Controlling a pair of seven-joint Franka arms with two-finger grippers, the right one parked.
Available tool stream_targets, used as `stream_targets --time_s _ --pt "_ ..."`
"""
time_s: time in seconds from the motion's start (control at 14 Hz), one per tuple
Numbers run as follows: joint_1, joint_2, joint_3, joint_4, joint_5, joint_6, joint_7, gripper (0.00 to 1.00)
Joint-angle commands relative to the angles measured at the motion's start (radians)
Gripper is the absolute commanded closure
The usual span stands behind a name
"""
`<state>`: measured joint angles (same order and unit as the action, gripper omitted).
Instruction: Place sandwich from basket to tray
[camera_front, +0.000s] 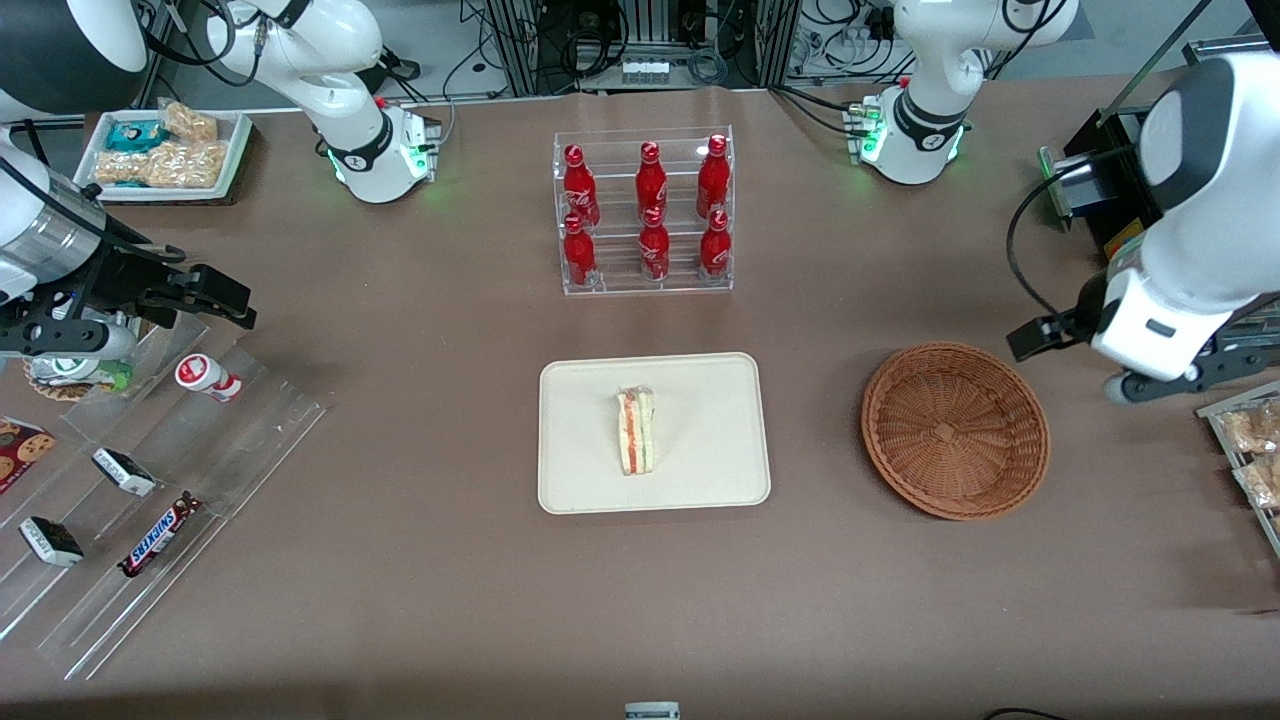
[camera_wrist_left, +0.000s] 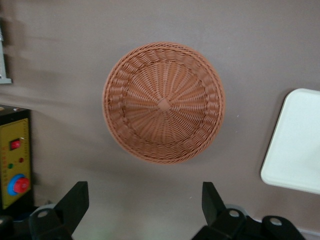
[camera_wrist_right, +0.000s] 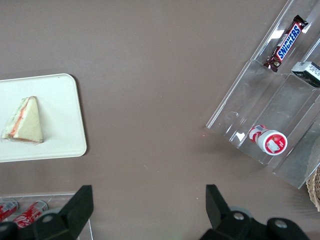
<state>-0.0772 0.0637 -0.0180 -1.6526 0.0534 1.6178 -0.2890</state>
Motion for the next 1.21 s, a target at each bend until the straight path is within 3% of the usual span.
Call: stream_targets --time_s 0.0,0.5,0.86,1.14 --pt "0.040 -0.108 -0.013 -0.043 -0.004 -0.033 0.118 0.00" --pt "0.060 -0.104 -0.019 0.054 -0.013 -0.047 0.189 0.00" --pt "0.054 -0.099 -0.019 0.045 -0.072 -0.098 0.185 0.00" --pt "0.056 -0.099 -0.017 0.031 -0.072 -0.122 0.192 0.00"
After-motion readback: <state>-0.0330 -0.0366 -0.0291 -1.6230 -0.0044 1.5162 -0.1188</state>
